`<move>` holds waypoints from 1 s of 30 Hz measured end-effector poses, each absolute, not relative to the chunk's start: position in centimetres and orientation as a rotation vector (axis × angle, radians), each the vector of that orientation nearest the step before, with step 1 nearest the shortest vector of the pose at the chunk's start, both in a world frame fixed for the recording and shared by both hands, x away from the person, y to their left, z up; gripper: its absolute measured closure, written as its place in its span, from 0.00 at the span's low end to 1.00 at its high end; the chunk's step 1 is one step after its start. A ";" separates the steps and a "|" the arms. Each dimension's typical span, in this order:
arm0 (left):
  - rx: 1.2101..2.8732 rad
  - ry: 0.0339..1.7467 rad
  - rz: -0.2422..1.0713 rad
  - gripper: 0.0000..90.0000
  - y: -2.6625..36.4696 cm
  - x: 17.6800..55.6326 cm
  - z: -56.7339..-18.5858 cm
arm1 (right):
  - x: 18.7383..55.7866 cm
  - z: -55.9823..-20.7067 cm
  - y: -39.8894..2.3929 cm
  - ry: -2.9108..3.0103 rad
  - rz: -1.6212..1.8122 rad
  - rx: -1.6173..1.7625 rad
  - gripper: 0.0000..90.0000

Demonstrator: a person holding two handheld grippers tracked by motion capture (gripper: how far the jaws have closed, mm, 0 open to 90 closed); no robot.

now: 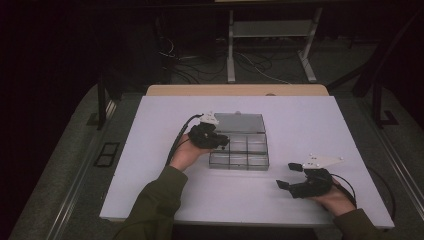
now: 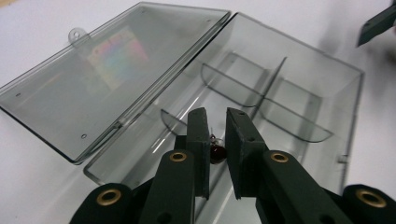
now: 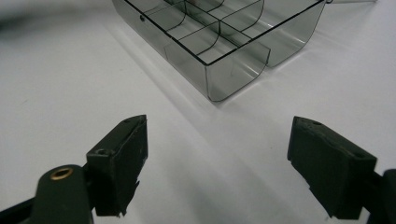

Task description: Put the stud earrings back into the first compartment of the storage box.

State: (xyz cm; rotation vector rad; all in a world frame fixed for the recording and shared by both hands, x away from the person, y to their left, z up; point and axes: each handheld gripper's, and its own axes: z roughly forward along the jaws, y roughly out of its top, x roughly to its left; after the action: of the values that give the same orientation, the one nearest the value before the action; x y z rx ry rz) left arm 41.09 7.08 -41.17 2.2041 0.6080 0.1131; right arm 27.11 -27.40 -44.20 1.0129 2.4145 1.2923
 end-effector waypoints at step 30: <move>2.193 0.670 0.115 0.70 7.7 41.5 -41.5 | 27.1 -44.1 -27.5 2.410 1.293 1.017 0.22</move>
State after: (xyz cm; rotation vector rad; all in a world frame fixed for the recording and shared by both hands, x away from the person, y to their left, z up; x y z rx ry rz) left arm 41.52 7.74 -41.48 2.1930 0.6695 0.1151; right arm 27.13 -27.49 -44.15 1.0174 2.4096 1.2930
